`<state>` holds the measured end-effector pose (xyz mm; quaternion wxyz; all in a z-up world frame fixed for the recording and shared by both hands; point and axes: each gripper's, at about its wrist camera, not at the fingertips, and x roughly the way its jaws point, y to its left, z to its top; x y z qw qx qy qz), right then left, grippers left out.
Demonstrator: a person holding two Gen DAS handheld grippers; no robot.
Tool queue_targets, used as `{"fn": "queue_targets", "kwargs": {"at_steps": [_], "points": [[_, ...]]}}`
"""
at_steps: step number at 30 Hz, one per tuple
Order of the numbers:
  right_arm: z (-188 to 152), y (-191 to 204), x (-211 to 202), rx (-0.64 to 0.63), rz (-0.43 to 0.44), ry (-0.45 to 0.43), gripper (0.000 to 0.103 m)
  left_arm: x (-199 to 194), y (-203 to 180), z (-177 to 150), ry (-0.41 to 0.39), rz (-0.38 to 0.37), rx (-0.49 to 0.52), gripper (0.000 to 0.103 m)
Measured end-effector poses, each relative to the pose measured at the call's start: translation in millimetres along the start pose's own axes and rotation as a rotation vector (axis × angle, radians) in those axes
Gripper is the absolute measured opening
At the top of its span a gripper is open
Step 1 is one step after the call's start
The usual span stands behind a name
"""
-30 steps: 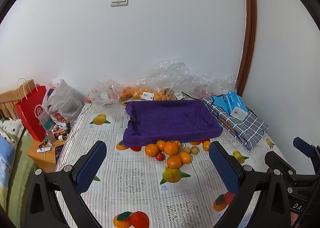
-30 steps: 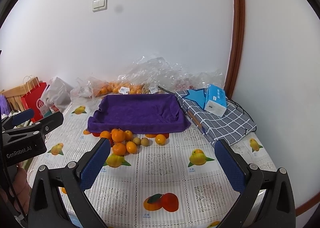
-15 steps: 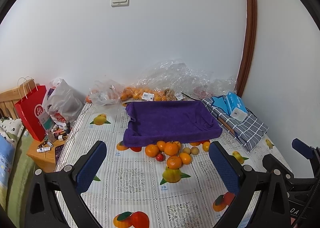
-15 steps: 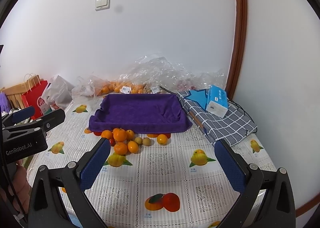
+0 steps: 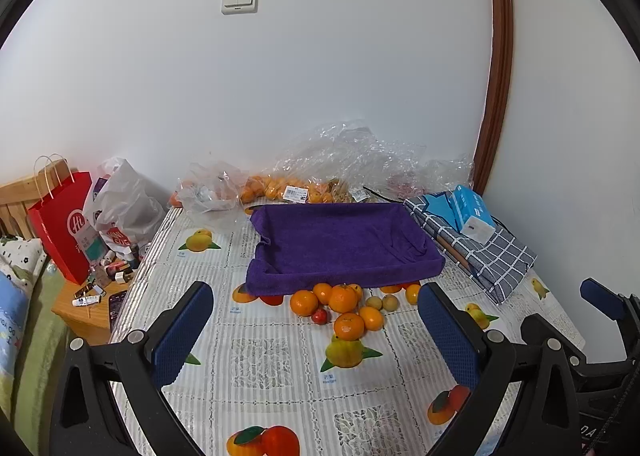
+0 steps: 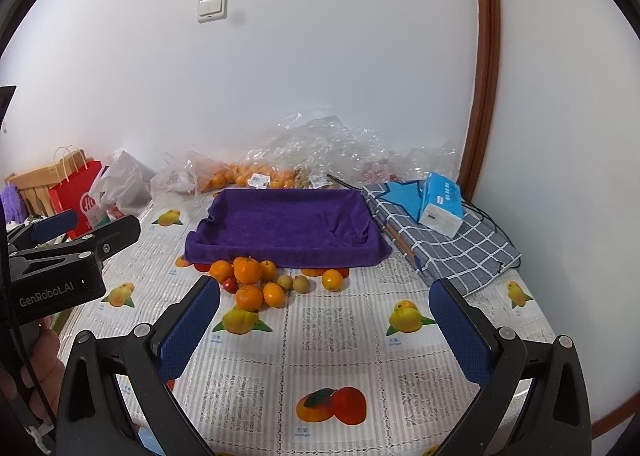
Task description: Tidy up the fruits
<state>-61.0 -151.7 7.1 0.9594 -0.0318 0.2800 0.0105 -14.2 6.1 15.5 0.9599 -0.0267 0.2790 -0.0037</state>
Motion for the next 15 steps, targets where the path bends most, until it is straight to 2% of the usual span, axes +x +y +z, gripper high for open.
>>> {"fn": "queue_targets", "kwargs": {"at_steps": [15], "points": [[-5,1,63,-0.032,-0.017,0.088,0.103,58,17,-6,0.055,-0.007,-0.023,0.103]]}}
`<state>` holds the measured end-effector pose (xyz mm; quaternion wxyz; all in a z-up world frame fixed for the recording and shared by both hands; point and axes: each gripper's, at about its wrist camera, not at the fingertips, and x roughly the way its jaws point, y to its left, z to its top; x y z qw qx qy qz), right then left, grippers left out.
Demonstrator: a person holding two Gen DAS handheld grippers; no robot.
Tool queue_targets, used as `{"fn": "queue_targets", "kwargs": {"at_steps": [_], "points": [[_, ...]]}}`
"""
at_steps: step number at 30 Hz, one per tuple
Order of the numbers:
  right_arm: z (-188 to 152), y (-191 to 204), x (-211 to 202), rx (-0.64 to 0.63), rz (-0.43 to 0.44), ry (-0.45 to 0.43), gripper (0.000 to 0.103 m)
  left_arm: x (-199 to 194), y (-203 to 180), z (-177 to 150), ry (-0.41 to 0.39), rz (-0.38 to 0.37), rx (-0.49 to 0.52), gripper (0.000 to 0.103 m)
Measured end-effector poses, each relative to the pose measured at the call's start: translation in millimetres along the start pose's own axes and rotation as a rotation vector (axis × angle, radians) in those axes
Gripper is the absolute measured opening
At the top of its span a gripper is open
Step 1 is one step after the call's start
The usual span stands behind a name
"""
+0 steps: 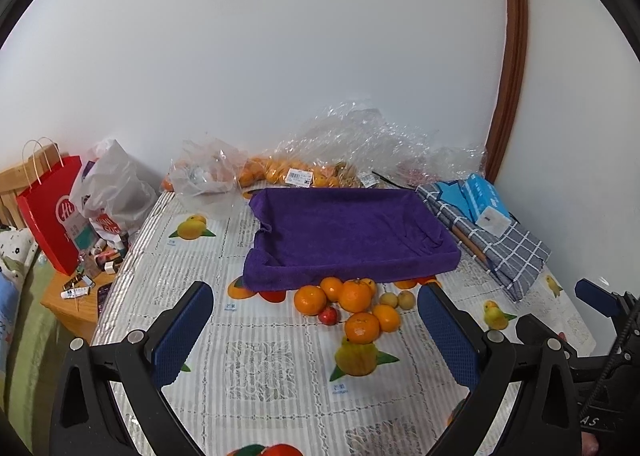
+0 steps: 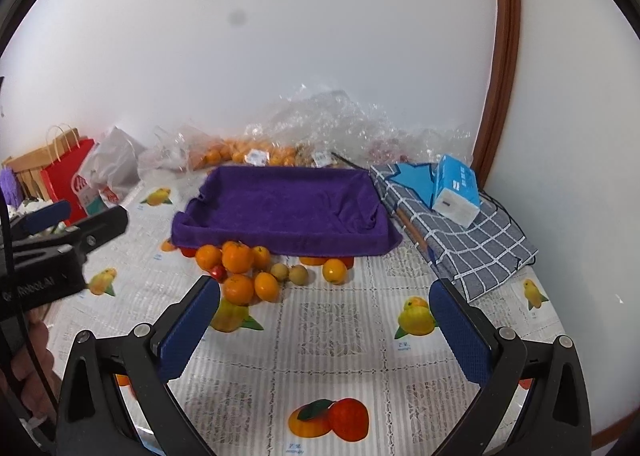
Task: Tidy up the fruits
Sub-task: 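Move both tools down toward the oranges in front of the purple towel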
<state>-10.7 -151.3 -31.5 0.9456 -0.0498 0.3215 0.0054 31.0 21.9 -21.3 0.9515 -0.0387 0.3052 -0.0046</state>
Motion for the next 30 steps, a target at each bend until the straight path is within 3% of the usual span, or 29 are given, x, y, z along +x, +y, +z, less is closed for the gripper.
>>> {"fn": "queue_targets", "kwargs": {"at_steps": [8,16,21,27,30], "points": [[-10,-2,52,-0.038,-0.035,0.069,0.103,42,18,-4,0.016,0.012,-0.023,0.103],[-23,-14,100,0.023,0.033,0.105,0.102,79,34,-13,0.042,0.045,-0.031,0.102],[-26,-23,123,0.054,0.035,0.138,0.102,107,46,-23,0.132,0.031,-0.04,0.102],[-36,-37,142,0.107,0.041,0.154,0.093,130,66,-39,0.174,0.023,-0.085,0.101],[-41,-45,149,0.126,-0.007,0.166,0.085,137,72,-44,0.181,0.036,-0.1,0.097]]}}
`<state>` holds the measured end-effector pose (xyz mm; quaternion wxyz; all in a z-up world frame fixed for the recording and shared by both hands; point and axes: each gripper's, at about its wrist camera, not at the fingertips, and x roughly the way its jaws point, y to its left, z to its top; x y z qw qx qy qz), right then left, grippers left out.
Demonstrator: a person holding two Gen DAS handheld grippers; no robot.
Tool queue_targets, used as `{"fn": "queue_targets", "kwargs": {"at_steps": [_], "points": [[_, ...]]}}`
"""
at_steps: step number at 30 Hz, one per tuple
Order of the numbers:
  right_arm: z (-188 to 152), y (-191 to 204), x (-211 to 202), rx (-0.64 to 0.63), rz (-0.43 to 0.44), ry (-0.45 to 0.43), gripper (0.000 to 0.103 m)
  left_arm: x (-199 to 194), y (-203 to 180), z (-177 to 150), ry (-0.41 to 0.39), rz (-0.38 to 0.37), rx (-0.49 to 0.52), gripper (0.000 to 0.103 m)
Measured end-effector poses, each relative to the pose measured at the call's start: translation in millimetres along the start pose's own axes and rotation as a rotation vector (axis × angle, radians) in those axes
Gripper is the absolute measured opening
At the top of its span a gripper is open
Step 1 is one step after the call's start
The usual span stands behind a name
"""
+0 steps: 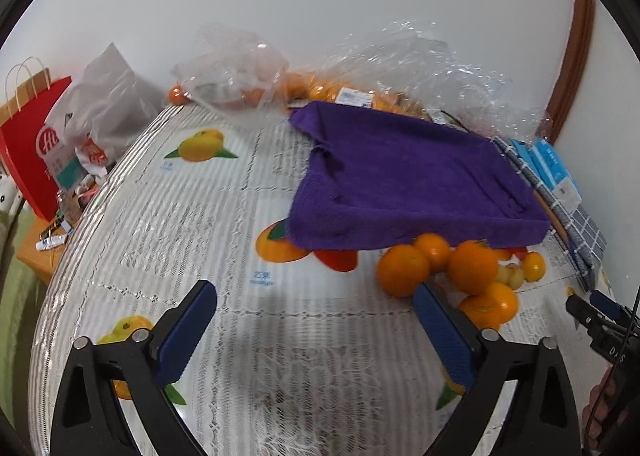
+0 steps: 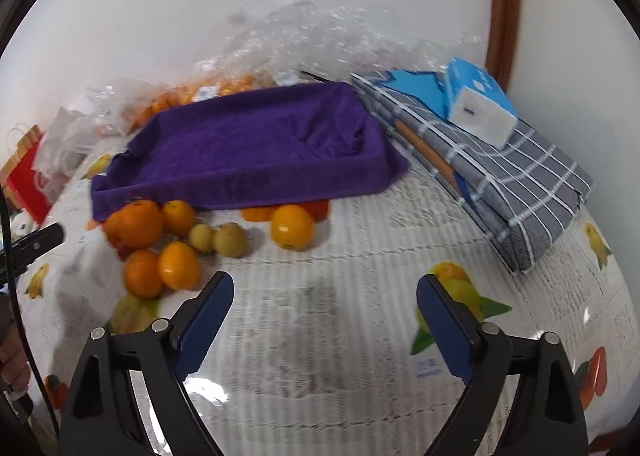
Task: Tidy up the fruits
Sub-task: 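Move both tools down toward the oranges in front of the purple towel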
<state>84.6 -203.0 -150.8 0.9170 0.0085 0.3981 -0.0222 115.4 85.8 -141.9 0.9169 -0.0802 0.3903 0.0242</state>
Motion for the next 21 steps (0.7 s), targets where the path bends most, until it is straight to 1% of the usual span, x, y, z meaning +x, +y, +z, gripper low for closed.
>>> {"fn": "queue_targets", "kwargs": {"at_steps": [1,3,5,6,8,9,15,19,21], "points": [[-1,-3,2,0.002,-0.007,0.0,0.08,2,1,-1,0.004,-0.006,-0.003,0.096],[-1,-7,8,0.007,0.012,0.004,0.078,6,3,-3,0.015,-0.044,-0.005,0.096],[0,-8,14,0.015,0.04,0.001,0.073,11,3,-4,0.024,-0.07,-0.012,0.095],[1,-7,18,0.009,0.051,0.005,0.072,14,3,-5,0.028,-0.078,-0.014,0.09],[5,-4,25,-0.006,0.071,0.014,0.062,19,2,-6,0.036,-0.089,-0.014,0.084],[8,-2,28,-0.01,0.078,0.015,0.062,20,1,-7,0.036,-0.093,-0.011,0.083],[20,11,41,-0.02,0.144,-0.004,0.062,20,-5,-10,0.004,-0.087,0.038,0.081],[25,17,51,-0.025,0.173,0.018,0.055,21,-9,-10,-0.009,-0.109,0.051,0.081],[27,21,58,-0.033,0.179,0.031,0.054,22,-11,-8,-0.015,-0.11,0.056,0.081]]}}
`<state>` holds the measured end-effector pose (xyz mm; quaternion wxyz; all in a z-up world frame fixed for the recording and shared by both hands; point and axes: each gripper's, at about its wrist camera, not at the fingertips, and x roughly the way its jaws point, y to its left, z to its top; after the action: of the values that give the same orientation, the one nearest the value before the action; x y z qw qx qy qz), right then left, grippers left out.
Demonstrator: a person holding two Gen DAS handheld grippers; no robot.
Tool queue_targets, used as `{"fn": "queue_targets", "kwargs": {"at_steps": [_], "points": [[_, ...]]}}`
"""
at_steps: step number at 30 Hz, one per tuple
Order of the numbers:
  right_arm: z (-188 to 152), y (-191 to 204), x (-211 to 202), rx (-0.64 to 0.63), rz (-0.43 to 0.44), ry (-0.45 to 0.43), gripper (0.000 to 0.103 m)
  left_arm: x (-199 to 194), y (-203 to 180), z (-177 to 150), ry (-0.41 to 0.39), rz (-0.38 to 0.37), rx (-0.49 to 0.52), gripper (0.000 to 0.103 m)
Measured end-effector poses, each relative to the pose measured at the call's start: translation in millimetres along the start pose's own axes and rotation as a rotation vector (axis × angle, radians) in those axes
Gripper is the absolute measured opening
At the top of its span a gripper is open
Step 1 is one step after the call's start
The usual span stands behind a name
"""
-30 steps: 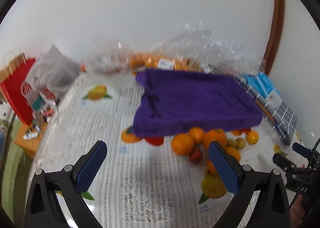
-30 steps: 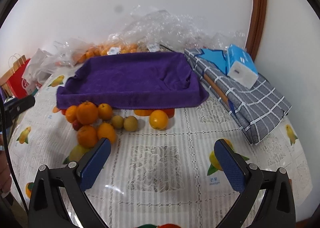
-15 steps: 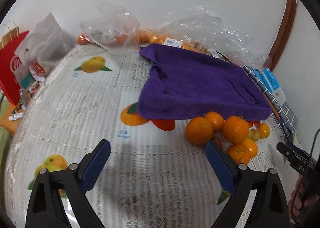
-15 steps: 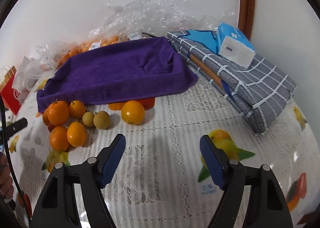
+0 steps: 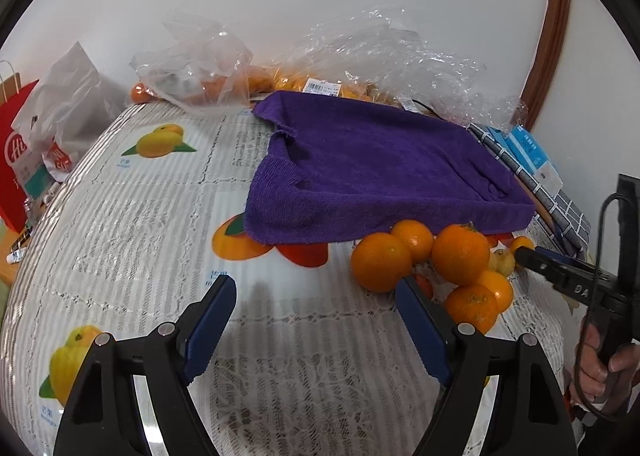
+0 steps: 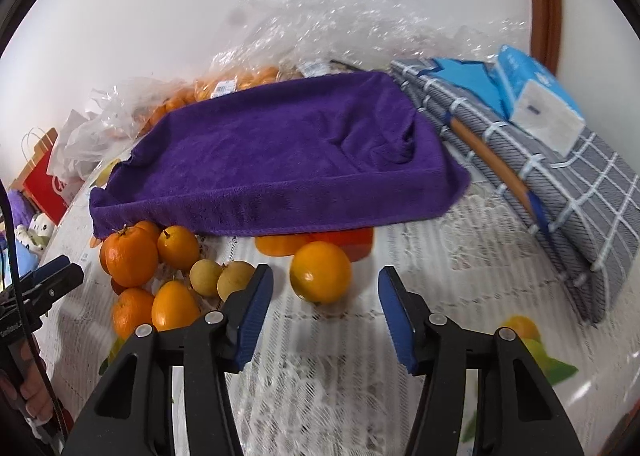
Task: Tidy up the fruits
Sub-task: 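Move both tools down toward the oranges in front of the purple towel, then close the right gripper on an orange while the left gripper closes on another orange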
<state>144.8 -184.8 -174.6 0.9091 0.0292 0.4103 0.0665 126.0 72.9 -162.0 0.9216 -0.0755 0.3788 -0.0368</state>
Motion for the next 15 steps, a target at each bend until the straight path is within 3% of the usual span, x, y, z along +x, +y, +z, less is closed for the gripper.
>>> {"fn": "queue_targets", "kwargs": {"at_steps": [8,15], "points": [[2,6,14,-0.034,-0.028,0.022,0.036,17,-12,13,0.029,-0.079,-0.016,0.075],[-5,4,7,-0.038,-0.032,0.014,0.035,34,-21,13,0.08,-0.135,-0.02,0.06]]}}
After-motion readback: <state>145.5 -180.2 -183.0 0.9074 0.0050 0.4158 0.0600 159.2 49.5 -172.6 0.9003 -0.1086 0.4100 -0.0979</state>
